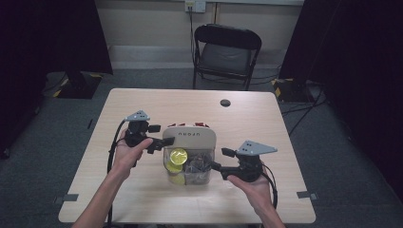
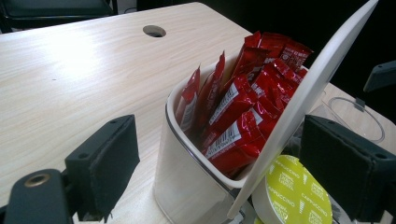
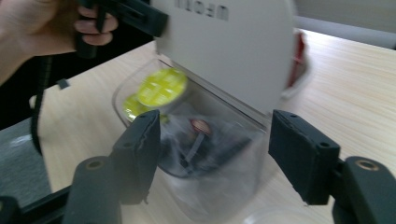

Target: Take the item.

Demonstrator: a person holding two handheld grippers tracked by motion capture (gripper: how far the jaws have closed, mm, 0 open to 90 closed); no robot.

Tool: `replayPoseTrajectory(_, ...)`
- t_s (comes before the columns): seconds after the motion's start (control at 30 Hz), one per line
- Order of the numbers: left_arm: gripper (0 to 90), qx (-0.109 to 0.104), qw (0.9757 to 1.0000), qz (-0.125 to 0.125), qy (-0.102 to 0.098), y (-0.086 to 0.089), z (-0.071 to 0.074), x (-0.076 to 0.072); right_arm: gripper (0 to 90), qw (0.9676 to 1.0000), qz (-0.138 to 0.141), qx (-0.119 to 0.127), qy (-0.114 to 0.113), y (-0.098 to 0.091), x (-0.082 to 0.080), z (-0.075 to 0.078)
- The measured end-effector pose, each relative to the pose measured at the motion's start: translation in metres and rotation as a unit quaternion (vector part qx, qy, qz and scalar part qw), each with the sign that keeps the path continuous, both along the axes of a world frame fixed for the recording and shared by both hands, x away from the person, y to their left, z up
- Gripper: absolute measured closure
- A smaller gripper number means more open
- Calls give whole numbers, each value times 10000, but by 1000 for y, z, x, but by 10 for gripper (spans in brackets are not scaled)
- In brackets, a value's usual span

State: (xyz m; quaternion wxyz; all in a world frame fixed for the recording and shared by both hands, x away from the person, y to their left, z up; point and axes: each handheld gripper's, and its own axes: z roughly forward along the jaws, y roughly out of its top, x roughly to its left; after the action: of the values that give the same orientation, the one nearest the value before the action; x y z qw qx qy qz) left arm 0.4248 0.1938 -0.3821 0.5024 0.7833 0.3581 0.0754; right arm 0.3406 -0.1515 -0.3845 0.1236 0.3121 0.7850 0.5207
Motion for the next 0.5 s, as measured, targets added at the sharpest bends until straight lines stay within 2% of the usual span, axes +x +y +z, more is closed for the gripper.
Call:
replayPoseTrajectory(0.03,118,6,10000,-4,-1,0,0,0,381,9999,141,23,52,8,3,2)
replayPoseTrajectory(0.1,118,9,10000,0,-5,0,0,0,391,9997,222,40,104,12,4,3)
replayPoseTrajectory(0.23,120,9,10000,-3,0,0,0,0,429,9984,504,-49,238,30,13,-2)
replayPoseTrajectory(0.4,119,54,10000,3,33,0,-1,0,444,9974,614,-63,359,36,20,-7)
replayPoseTrajectory(0.5,120,84,10000,6,31,-3,-1,-1,497,9961,734,-116,483,41,25,-11)
